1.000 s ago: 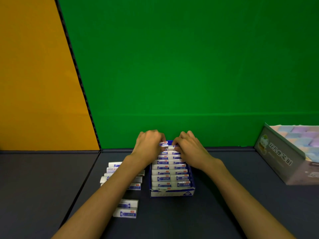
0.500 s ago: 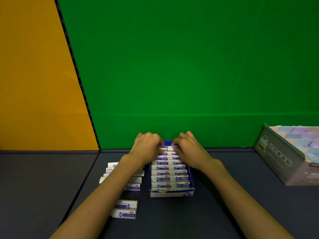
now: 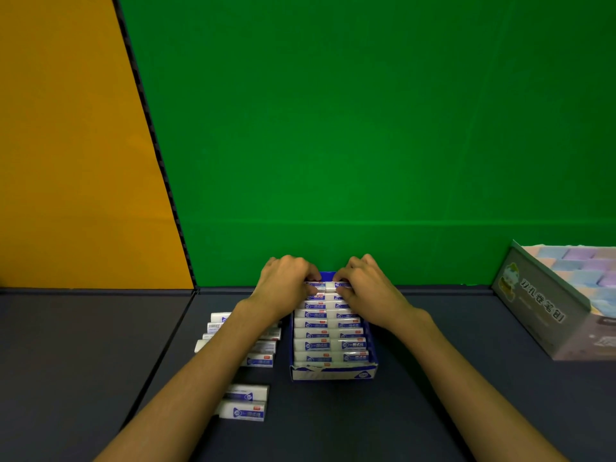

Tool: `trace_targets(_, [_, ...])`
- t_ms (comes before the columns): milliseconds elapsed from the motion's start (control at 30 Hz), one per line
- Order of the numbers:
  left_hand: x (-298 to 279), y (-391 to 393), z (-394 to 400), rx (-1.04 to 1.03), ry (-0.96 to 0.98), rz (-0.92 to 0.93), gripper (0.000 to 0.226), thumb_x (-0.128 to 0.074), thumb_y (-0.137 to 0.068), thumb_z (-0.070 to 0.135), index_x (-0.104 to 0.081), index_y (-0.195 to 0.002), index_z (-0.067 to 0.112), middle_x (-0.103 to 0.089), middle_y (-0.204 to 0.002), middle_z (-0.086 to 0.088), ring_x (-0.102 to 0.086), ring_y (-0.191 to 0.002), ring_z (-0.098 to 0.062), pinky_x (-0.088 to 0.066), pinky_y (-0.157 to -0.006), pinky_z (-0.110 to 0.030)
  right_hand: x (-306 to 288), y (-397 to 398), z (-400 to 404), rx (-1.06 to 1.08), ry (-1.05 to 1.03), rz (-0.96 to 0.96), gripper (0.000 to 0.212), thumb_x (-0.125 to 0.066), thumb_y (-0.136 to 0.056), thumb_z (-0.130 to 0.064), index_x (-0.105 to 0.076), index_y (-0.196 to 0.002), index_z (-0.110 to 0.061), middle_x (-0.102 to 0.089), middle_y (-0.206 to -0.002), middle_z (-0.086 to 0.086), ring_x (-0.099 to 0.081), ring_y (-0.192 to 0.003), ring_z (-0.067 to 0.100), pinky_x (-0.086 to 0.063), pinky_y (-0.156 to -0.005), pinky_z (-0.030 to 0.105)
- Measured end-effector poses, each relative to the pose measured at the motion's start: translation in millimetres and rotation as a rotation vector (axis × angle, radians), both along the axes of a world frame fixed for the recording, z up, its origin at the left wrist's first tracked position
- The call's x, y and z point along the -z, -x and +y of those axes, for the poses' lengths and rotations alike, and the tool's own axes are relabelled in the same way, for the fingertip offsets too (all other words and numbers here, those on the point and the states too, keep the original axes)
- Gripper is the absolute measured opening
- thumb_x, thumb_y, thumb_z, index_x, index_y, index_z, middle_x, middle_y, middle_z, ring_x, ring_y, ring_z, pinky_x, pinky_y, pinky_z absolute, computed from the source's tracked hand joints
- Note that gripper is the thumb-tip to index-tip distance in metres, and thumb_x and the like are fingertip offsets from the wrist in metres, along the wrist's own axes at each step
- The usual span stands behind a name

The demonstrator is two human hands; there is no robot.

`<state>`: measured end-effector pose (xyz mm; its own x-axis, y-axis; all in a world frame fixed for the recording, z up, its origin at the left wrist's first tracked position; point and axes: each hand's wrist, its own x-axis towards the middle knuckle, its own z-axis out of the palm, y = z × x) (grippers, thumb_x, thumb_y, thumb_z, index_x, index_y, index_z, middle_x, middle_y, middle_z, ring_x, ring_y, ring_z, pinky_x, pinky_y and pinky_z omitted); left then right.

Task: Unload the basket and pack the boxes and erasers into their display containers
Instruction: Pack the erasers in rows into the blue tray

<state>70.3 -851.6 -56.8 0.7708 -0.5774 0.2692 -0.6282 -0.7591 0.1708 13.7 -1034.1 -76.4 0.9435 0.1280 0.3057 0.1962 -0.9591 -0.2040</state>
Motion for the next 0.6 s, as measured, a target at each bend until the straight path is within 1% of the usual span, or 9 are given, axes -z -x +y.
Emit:
trace_targets(67, [-3,1,4,0.019,0.025,-0.014,0.030,-0.070,-0.089,0.037,-0.069,-0.118,0.030,-0.072,-0.112,0.007,-0.063,-0.105,-0.019,-0.046,-0.092,-0.038,-3,2,0,0.005,-0.001,0.007,0.034,-0.057,-0.098,-0.027,-0.062,-0.130,-0.015,-0.051,-0.109,-0.001,-0.038,-0.108,0.016,-0.041,-0.095,0.036])
trace_targets(133, [-7,1,14,0.037,0.048,-0.042,0.030,-0.068,-0.090,0.041,-0.069,-0.118,0.030,-0.071,-0.112,0.006,-0.062,-0.107,-0.019,-0.048,-0.092,-0.039,-8,4,3,0.012,-0.007,0.001,0.037,-0.058,-0.098,-0.029,-0.059,-0.133,-0.017,-0.052,-0.115,-0.001,-0.041,-0.111,0.017,-0.042,-0.097,0.038])
trace_targets(233, [-13,0,37,0.039,0.043,-0.077,0.030,-0.063,-0.093,0.045,-0.067,-0.119,0.032,-0.068,-0.118,0.005,-0.059,-0.111,-0.019,-0.048,-0.093,-0.040,-16,5,15,-0.006,-0.005,-0.039,0.035,-0.057,-0.098,-0.032,-0.059,-0.131,-0.021,-0.055,-0.118,-0.003,-0.045,-0.113,0.016,-0.041,-0.097,0.037])
trace_targets(300, [-15,1,57,0.006,0.032,-0.087,0.031,-0.061,-0.094,0.046,-0.066,-0.121,0.032,-0.067,-0.121,0.006,-0.059,-0.112,-0.018,-0.049,-0.093,-0.040,-22,5,28,-0.044,-0.010,-0.050,0.033,-0.057,-0.098,-0.033,-0.060,-0.129,-0.023,-0.057,-0.119,-0.004,-0.046,-0.113,0.015,-0.040,-0.097,0.037])
trace_targets(400, [-10,1,92,-0.073,0.001,-0.058,0.029,-0.059,-0.095,0.047,-0.066,-0.120,0.034,-0.068,-0.119,0.006,-0.062,-0.109,-0.018,-0.051,-0.089,-0.038,-29,4,51,-0.108,-0.014,-0.046,0.032,-0.056,-0.098,-0.034,-0.061,-0.128,-0.024,-0.059,-0.119,-0.005,-0.047,-0.112,0.014,-0.041,-0.097,0.038])
trace_targets(500, [-2,1,125,-0.106,-0.001,0.010,0.027,-0.060,-0.095,0.045,-0.068,-0.118,0.033,-0.070,-0.116,0.009,-0.064,-0.105,-0.014,-0.053,-0.084,-0.033,-30,0,73,-0.161,-0.008,-0.035,0.031,-0.056,-0.098,-0.035,-0.063,-0.126,-0.024,-0.061,-0.120,-0.004,-0.048,-0.113,0.017,-0.041,-0.097,0.039])
trace_targets(600, [6,2,149,-0.122,-0.019,0.065,0.028,-0.062,-0.093,0.044,-0.068,-0.118,0.033,-0.070,-0.117,0.009,-0.064,-0.106,-0.015,-0.052,-0.084,-0.032,-27,-3,90,-0.199,0.023,-0.001,0.023,-0.059,-0.097,-0.033,-0.067,-0.117,-0.027,-0.065,-0.110,-0.007,-0.050,-0.106,0.016,-0.042,-0.093,0.038])
